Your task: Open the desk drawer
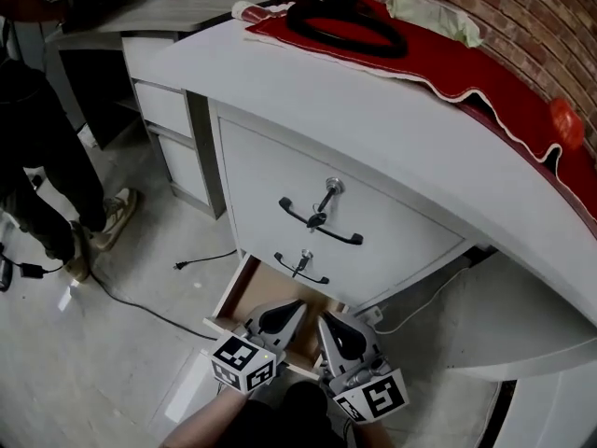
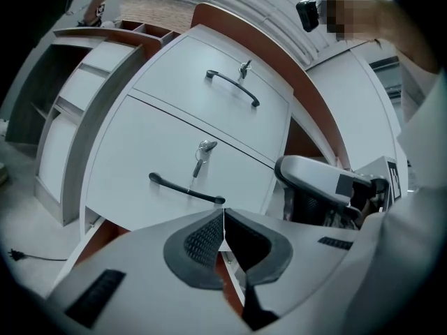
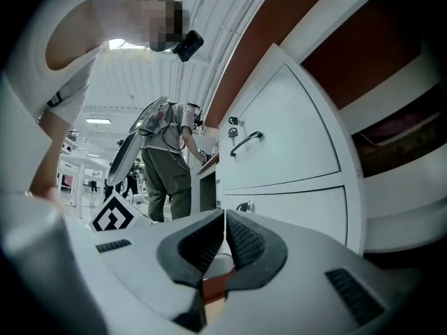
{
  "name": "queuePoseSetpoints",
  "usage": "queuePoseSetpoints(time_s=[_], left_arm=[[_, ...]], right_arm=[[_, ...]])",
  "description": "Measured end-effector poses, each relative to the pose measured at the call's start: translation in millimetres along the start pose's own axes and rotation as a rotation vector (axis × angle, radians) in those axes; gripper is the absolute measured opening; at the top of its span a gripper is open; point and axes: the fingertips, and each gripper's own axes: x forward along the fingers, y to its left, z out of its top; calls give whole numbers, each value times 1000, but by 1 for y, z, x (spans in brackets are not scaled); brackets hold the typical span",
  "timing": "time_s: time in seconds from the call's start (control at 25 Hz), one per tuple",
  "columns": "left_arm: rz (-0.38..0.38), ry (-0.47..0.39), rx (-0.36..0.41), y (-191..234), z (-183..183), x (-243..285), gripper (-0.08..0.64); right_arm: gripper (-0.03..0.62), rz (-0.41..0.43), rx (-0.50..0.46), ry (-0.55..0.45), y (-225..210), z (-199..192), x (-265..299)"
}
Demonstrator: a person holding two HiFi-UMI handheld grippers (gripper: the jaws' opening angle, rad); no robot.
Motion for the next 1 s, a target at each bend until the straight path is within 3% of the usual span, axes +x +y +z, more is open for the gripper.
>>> queuePoseSetpoints(time_s=[0.24, 0.44, 0.64, 0.88, 1.0], left_arm=[[34, 29, -5, -3, 17, 3, 12], [44, 28, -1, -11, 46, -4, 12], [67, 10, -89, -24, 71, -26, 12], [61, 21, -163, -46, 92, -56, 12], [40, 32, -238, -59, 99, -75, 12]], right_arm=[[18, -2, 28, 22, -7, 9, 19], [18, -76, 31, 71, -14, 21, 24], [20, -101, 70, 95, -6, 36, 20], [18, -94, 128, 118, 14, 57, 11], [18, -115, 164, 127, 22, 60, 3]])
